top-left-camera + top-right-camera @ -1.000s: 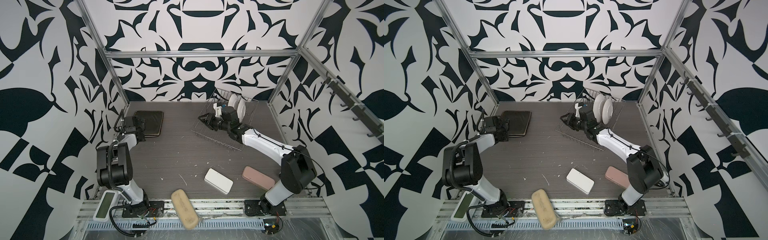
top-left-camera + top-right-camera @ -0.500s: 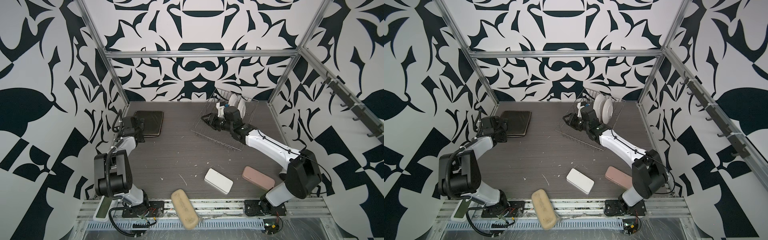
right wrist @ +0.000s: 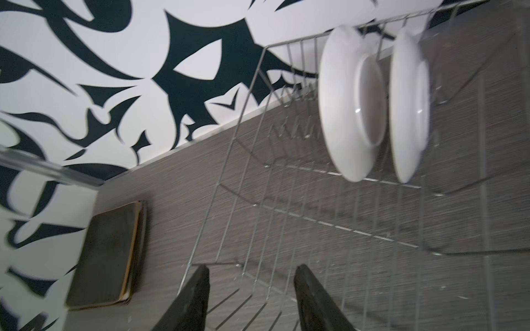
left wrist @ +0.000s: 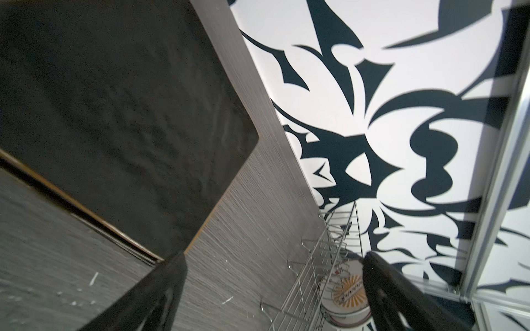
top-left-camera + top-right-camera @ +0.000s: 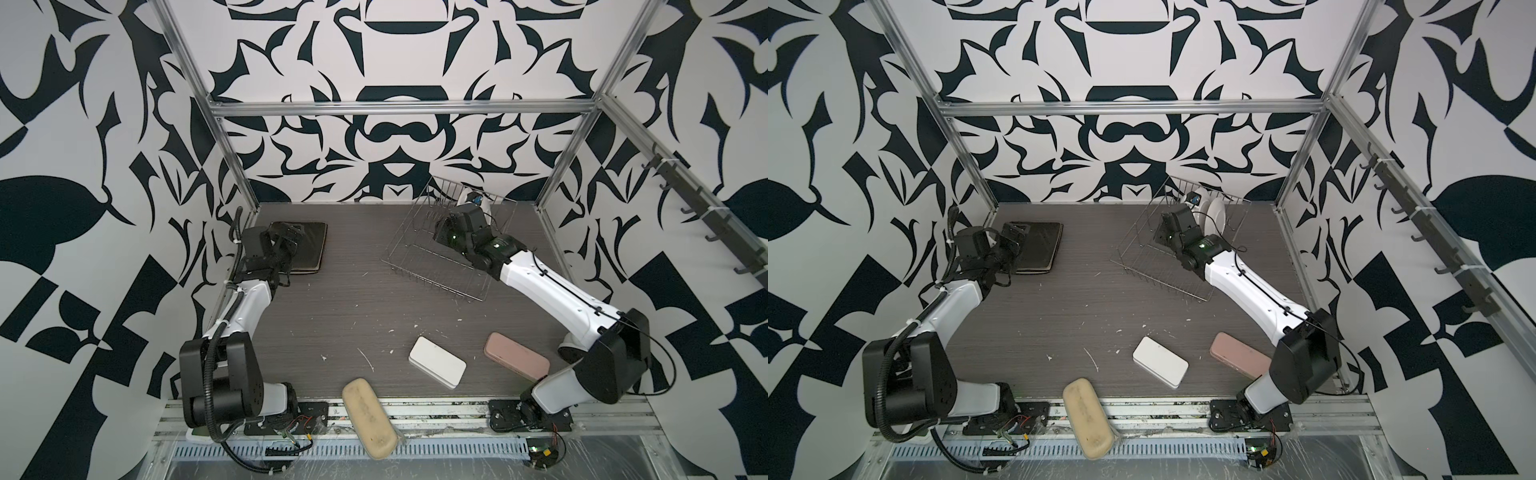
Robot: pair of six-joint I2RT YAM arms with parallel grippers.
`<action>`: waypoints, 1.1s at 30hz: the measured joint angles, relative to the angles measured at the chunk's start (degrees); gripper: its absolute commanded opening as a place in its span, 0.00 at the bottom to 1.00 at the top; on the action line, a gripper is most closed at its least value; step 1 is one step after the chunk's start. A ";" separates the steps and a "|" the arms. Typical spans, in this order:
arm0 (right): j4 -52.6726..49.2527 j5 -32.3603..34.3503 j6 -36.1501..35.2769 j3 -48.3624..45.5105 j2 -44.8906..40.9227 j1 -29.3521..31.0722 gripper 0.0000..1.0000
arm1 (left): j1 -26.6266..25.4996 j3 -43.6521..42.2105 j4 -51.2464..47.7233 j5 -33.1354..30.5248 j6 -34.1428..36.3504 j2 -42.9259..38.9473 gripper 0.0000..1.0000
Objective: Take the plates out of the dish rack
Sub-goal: 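Open and raise the left gripper while the right gripper reaches into the rack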
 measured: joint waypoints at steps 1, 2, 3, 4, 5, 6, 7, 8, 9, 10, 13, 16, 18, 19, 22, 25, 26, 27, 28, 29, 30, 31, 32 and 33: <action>-1.20 2.21 -0.79 1.73 1.51 0.00 0.65 | -1.14 0.00 -0.04 0.68 0.90 -0.44 0.99; -2.32 4.33 -1.40 3.45 3.17 0.00 0.69 | -2.03 0.04 -0.09 1.25 1.60 -0.70 0.99; -3.43 6.25 -2.01 5.27 4.87 0.00 0.71 | -2.89 0.07 -0.17 1.90 2.21 -0.81 0.99; -4.33 8.02 -2.56 7.08 6.69 0.00 0.74 | -3.67 0.13 -0.42 2.54 2.73 -0.83 0.99; -5.33 9.92 -3.17 9.05 8.74 0.00 0.76 | -4.44 0.17 -0.76 3.28 3.23 -0.83 0.99; -6.23 11.52 -3.72 10.93 10.62 0.00 0.77 | -4.90 0.17 -1.18 3.82 3.58 -0.83 0.99; -7.39 13.25 -4.26 13.14 12.85 0.00 0.78 | -5.38 0.17 -1.51 4.35 3.82 -0.83 0.99; -8.59 14.91 -4.81 15.52 15.13 0.00 0.78 | -5.86 0.17 -1.77 4.72 4.00 -0.83 0.99; -9.70 16.35 -5.31 17.57 17.09 0.00 0.79 | -6.27 0.17 -1.92 5.16 4.09 -0.83 0.99; -10.99 18.27 -5.97 20.22 19.54 0.02 0.79 | -6.73 0.17 -2.01 5.55 4.22 -0.83 0.99; -14.60 23.52 -8.37 27.98 26.45 0.04 0.72 | -7.93 -0.15 -1.99 6.51 3.87 -0.92 0.99; -17.99 29.64 -10.88 35.71 33.18 0.07 0.66 | -9.27 -1.49 -1.68 7.04 3.30 -1.36 0.99; -19.47 33.75 -12.81 39.63 36.76 0.11 0.65 | -10.01 -2.05 -1.77 7.28 3.13 -1.38 0.99; -19.67 35.69 -13.81 41.05 38.27 0.11 0.65 | -10.29 -2.23 -1.77 7.37 3.04 -1.38 0.99; -18.49 40.30 -17.84 42.42 40.85 0.11 0.65 | -10.97 -2.73 -1.77 7.74 2.64 -1.55 1.00; -15.50 43.50 -22.18 42.42 42.10 0.11 0.67 | -11.15 -2.78 -1.75 7.89 2.27 -1.60 0.99; -14.25 44.30 -23.45 42.42 42.42 0.11 0.67 | -11.21 -2.78 -1.77 7.89 2.23 -1.64 0.99; -13.29 44.81 -24.28 42.42 42.66 0.07 0.66 | -11.32 -2.78 -1.79 7.89 2.23 -1.64 0.99; -12.37 45.20 -24.85 42.42 42.88 -0.09 0.66 | -11.43 -2.78 -1.88 7.89 2.23 -1.64 0.99; -11.45 45.35 -25.27 42.42 43.08 -0.28 0.65 | -11.54 -2.78 -1.97 7.89 2.23 -1.64 0.99; -10.88 45.35 -25.44 42.42 43.17 -0.46 0.63 | -11.65 -2.75 -2.08 7.87 2.23 -1.64 0.99; -10.36 45.29 -25.55 42.42 43.28 -0.63 0.63 | -11.80 -2.75 -2.19 7.85 2.23 -1.64 0.99; -9.90 45.11 -25.55 42.47 43.39 -0.81 0.62 | -12.02 -2.75 -2.27 7.80 2.23 -1.64 0.99; -9.77 45.00 -25.55 42.73 43.54 -1.05 0.62 | -12.24 -2.75 -2.36 7.69 2.23 -1.64 0.99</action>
